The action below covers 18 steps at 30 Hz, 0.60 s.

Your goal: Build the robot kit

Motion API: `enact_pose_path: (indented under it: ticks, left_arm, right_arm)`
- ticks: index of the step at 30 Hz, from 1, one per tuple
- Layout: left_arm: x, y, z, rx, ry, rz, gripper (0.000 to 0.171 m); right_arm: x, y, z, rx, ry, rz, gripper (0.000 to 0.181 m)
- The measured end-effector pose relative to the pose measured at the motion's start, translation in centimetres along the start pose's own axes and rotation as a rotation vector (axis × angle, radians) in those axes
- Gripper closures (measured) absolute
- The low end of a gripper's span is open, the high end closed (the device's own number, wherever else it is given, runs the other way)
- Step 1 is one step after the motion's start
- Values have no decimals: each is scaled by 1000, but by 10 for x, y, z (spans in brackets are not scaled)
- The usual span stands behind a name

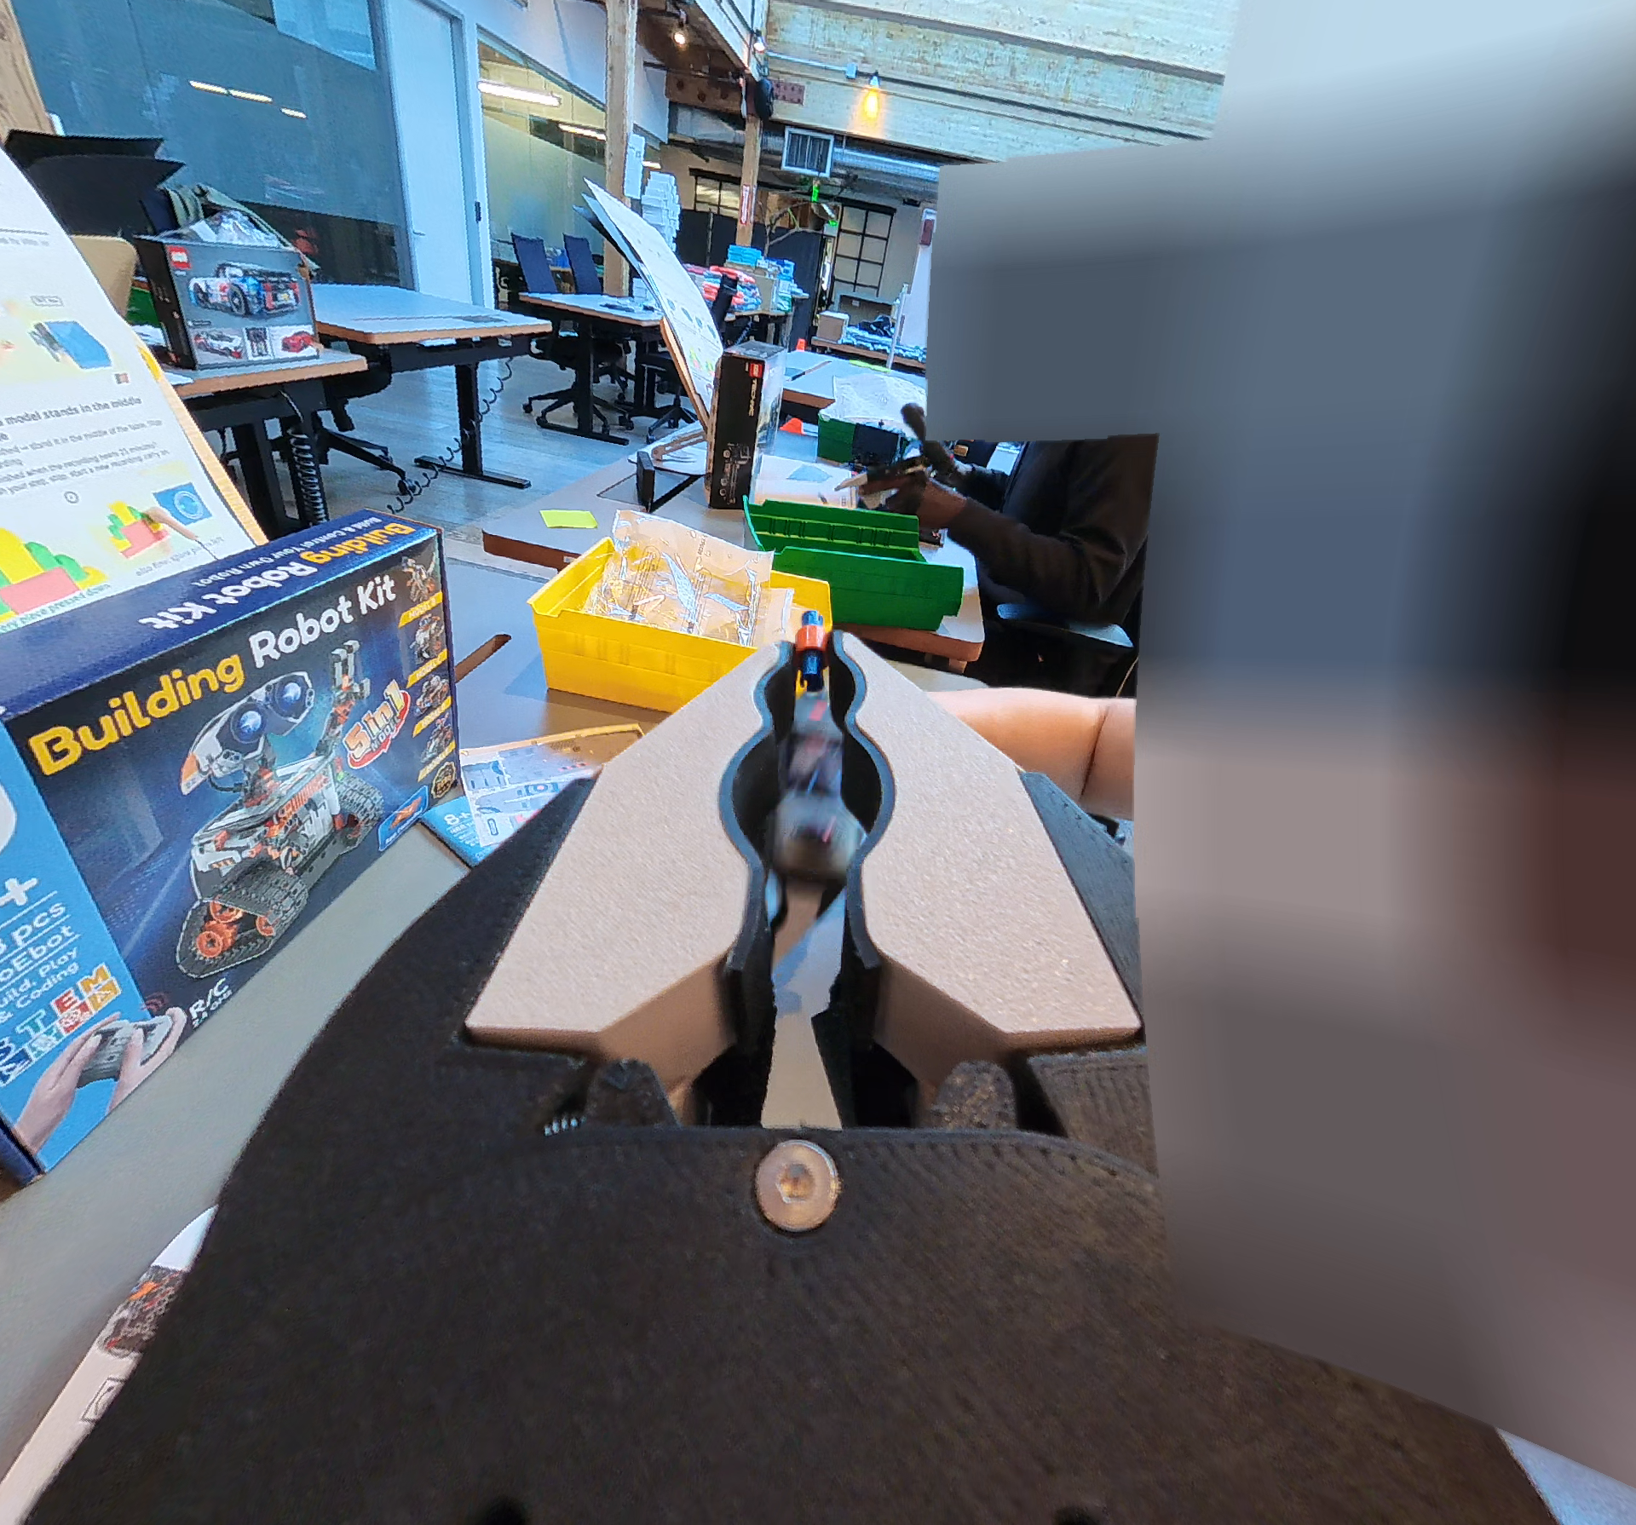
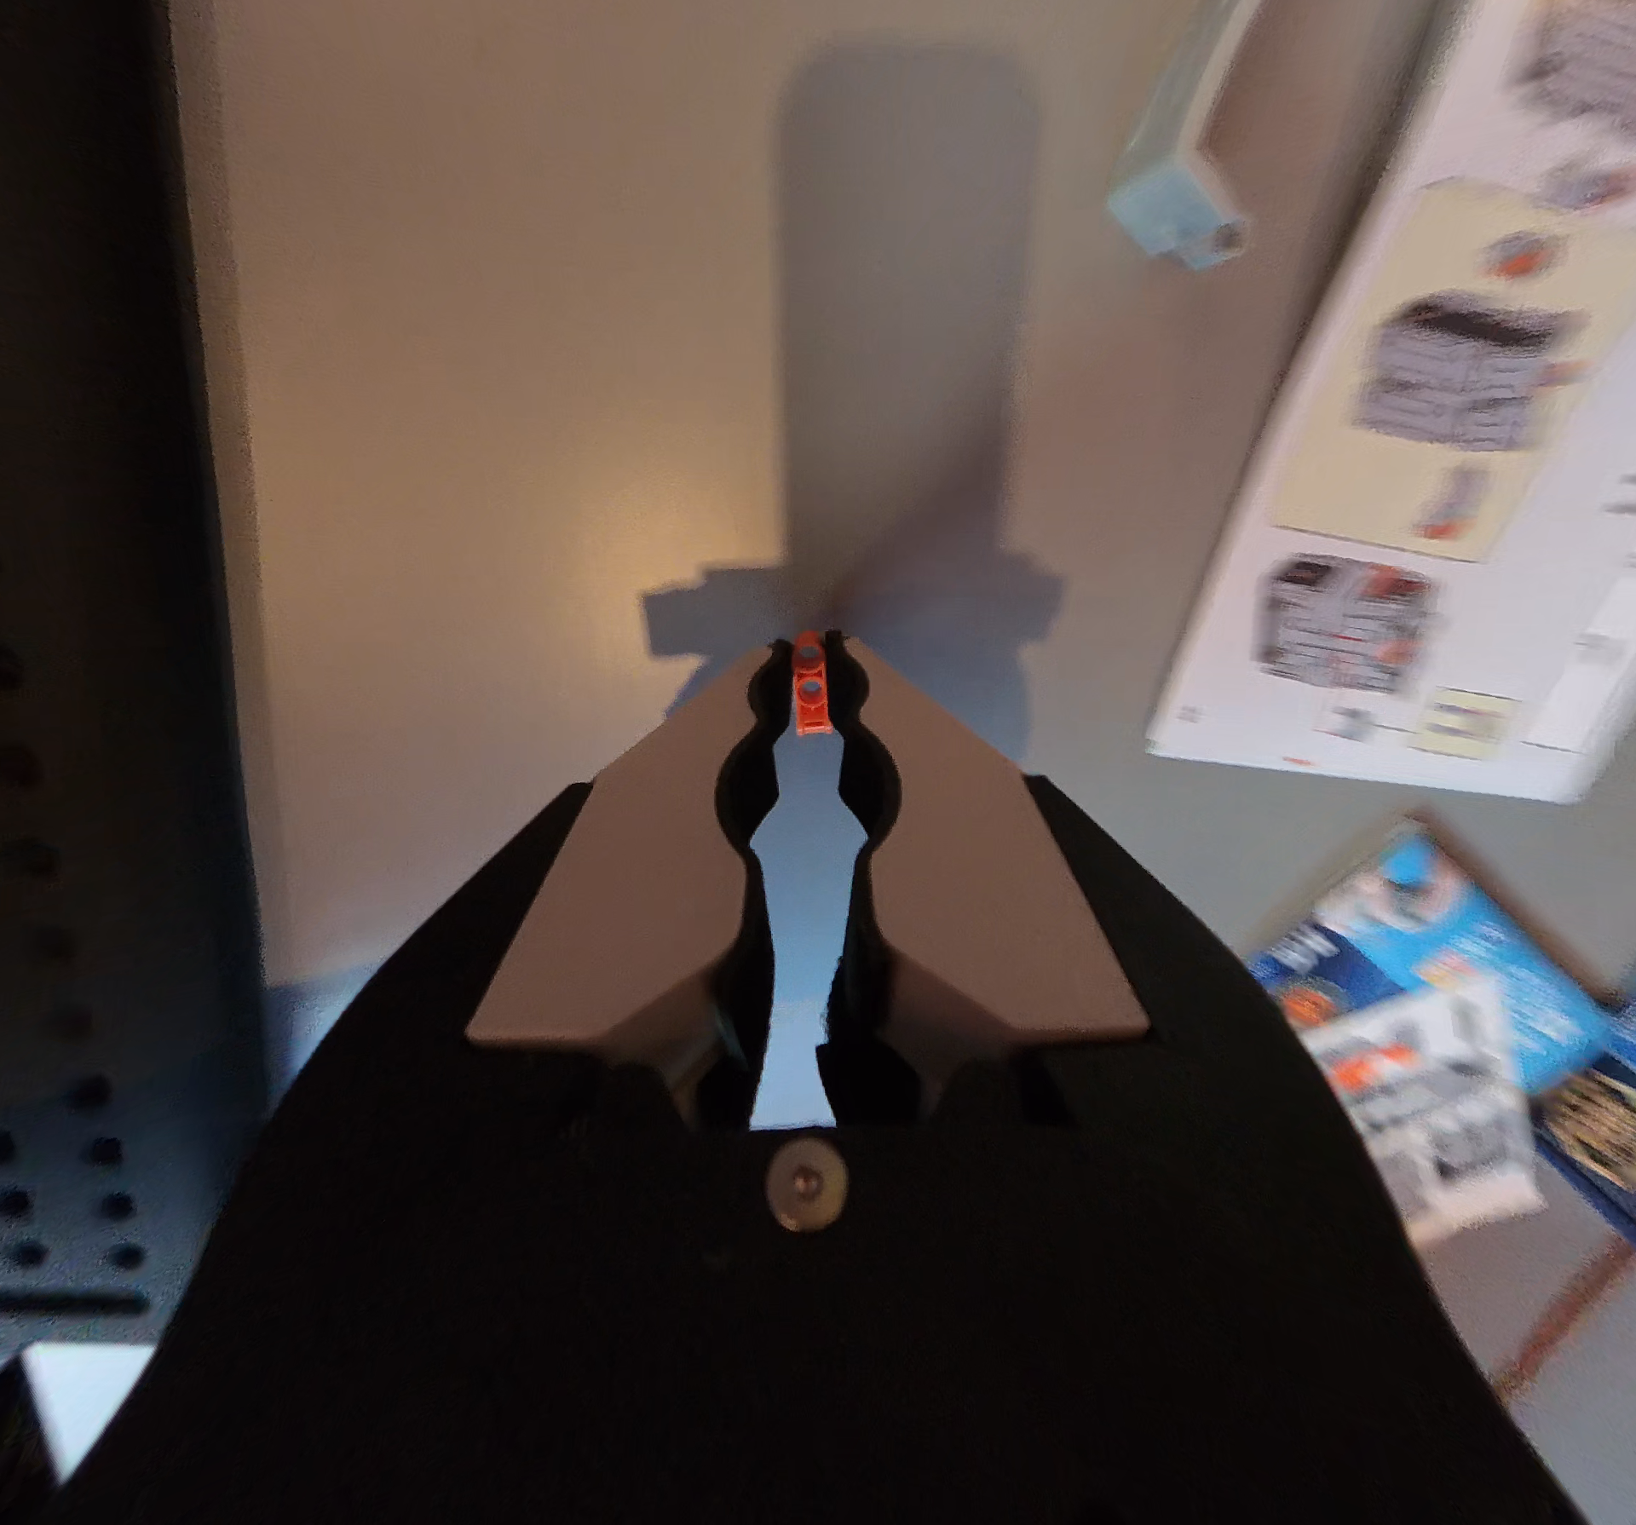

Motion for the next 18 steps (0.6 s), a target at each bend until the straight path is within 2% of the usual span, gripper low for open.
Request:
enact_pose_path:
  ticks: [1, 2, 4, 6, 8, 10, 12, 18]
  left_arm:
    - [0, 2, -2, -1, 6, -2, 167]
    - [1, 3, -4, -8, 14, -4, 167]
    - [7, 9, -7, -25, 32, -19, 167]
    - [17, 12, -9, -25, 49, -38, 166]
    - [21, 9, -8, -19, 54, -57, 166]
    - [27, -1, -8, -11, 62, -106, 167]
    - [32, -8, -8, 3, 72, -116, 167]
    - [45, -29, -11, 49, 112, -160, 167]
  right_arm:
    - [-23, -10, 8, 15, -82, -71, 175]
    - [-62, -20, 25, 54, -242, -127, 176]
    - [-166, -32, 58, 76, -651, -273, 176]
    - [-256, -32, 70, 31, -965, -465, 176]
    - [-311, -20, 79, -6, -1195, -544, 176]
    - [-329, -16, 84, -12, -1290, -617, 176]
    - [-328, -14, 91, -37, -1308, -654, 176]
    - [-318, -6, 97, -110, -1326, -622, 175]
Point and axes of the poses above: each gripper's, where its closed fingertips meet, x out along the fingers, z out of its top, y = z × x across the jaws, the point moved 1 cm from there along -x, back along the fingers, and after that the axes turned 11 degrees about y, right-handed, at the moved point
